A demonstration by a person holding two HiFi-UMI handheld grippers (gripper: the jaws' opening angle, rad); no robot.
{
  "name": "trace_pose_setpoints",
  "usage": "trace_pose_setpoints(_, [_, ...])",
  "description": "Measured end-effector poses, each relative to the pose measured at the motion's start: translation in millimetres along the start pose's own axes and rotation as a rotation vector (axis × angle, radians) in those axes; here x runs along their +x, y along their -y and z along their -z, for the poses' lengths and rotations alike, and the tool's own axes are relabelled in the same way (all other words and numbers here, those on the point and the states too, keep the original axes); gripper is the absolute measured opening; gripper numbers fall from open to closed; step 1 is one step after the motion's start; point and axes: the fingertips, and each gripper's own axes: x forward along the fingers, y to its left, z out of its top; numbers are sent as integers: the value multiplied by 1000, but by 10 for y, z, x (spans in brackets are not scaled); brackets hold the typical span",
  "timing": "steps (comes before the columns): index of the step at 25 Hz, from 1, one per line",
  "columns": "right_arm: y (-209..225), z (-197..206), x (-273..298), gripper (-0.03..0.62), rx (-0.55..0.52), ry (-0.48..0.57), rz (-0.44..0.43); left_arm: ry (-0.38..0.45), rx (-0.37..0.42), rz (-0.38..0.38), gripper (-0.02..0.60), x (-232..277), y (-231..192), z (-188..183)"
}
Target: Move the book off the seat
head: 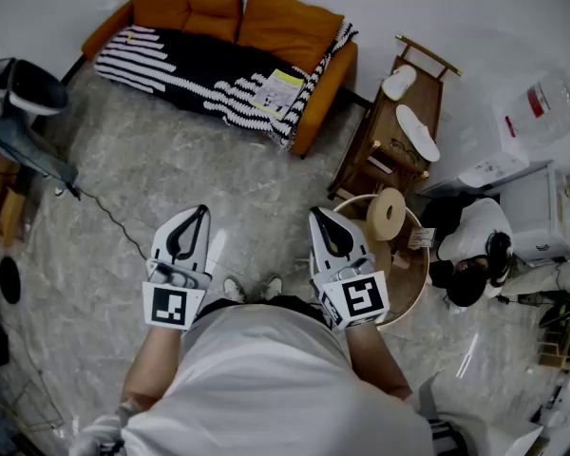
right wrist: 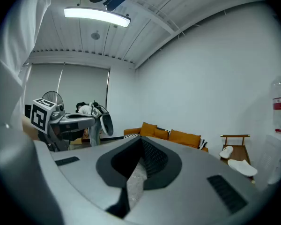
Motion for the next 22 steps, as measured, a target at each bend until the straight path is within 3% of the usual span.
trace_pose_setpoints(7, [-79, 37, 27, 20, 59, 19, -49, -19, -12, -18, 18, -59, -1, 60])
trace_pose_setpoints(22, [250, 278, 162, 20, 95, 3, -130, -91, -45, -104, 18, 19, 182, 182])
